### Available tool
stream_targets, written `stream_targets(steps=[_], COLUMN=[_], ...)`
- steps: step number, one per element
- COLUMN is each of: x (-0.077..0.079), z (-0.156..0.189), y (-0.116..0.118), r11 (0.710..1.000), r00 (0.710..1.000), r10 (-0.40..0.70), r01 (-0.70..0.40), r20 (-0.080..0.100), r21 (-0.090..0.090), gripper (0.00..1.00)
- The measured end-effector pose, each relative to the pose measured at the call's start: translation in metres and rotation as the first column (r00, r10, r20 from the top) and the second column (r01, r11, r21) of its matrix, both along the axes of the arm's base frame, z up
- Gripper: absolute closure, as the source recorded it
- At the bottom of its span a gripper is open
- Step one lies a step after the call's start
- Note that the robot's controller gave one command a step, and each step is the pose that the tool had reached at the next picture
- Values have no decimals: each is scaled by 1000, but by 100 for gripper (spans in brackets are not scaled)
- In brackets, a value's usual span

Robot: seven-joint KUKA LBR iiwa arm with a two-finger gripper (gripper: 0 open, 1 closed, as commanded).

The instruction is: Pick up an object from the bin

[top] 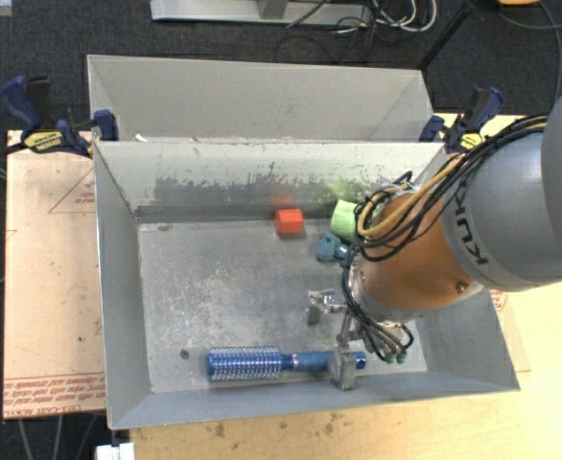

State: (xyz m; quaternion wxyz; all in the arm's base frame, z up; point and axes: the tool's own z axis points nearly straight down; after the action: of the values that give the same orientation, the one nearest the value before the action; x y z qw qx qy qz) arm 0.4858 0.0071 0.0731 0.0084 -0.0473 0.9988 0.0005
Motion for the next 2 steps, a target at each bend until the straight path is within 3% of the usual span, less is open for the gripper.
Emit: stream_targets(steps=[1,2], x=[-3,33], z=[-1,123], y=[-2,27], r11=[1000,1000], r00=[1000,999], r10=[-2,-31], r01=[2,31], r20=[-9,-6], r21=[0,1], gripper=[100,100])
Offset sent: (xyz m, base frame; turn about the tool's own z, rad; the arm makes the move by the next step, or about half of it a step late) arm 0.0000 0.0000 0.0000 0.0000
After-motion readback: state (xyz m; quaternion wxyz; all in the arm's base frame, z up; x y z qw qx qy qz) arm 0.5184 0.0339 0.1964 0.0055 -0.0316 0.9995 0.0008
